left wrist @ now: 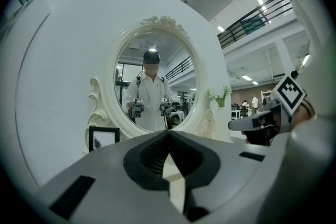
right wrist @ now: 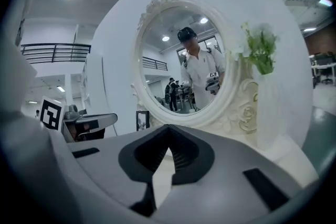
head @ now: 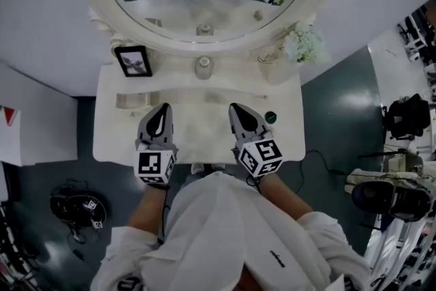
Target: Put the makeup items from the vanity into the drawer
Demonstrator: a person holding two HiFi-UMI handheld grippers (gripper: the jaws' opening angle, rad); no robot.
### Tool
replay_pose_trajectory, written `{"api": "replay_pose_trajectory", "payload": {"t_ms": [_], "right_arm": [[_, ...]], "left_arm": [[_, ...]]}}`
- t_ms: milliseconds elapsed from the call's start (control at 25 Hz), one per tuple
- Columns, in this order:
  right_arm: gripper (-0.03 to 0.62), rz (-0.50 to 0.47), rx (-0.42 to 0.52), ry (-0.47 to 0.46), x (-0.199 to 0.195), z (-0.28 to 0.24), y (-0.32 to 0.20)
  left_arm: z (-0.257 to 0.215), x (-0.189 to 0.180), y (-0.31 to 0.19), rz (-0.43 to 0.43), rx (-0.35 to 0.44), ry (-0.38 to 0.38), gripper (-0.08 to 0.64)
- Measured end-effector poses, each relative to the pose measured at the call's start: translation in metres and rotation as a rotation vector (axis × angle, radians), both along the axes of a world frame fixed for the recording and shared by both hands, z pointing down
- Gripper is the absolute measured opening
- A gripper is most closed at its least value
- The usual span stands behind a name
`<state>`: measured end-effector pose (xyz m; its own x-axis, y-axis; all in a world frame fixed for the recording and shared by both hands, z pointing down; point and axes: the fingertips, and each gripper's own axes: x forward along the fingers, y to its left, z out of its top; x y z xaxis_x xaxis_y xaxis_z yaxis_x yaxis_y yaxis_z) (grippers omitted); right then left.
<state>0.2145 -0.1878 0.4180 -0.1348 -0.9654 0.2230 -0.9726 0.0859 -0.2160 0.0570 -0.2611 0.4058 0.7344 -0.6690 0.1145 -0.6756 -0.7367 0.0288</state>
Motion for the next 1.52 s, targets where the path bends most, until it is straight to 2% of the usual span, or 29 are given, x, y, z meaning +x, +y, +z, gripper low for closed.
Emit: {"api": "replay_pose_trajectory", "payload": {"t_ms": [360,640,1520], "right_arm": [[0.017,0.132,0.057,0.088,0.064,-0.037,0.064],[0.017,0.232,0.089,0.087,0.102,-0.054,0.093],[0.017,0.217,0.099,0.100,0.097,-0.061,0.096]], "left_arm": [[-0.033,0.019,0.017,0.035,0.063,0.044,0.028],[-0.048,0.016,0.018,0.030,0.084,0.053,0.028],[-0.053,0.014,0.027,0.041,0.092,0.051,0.028]]}}
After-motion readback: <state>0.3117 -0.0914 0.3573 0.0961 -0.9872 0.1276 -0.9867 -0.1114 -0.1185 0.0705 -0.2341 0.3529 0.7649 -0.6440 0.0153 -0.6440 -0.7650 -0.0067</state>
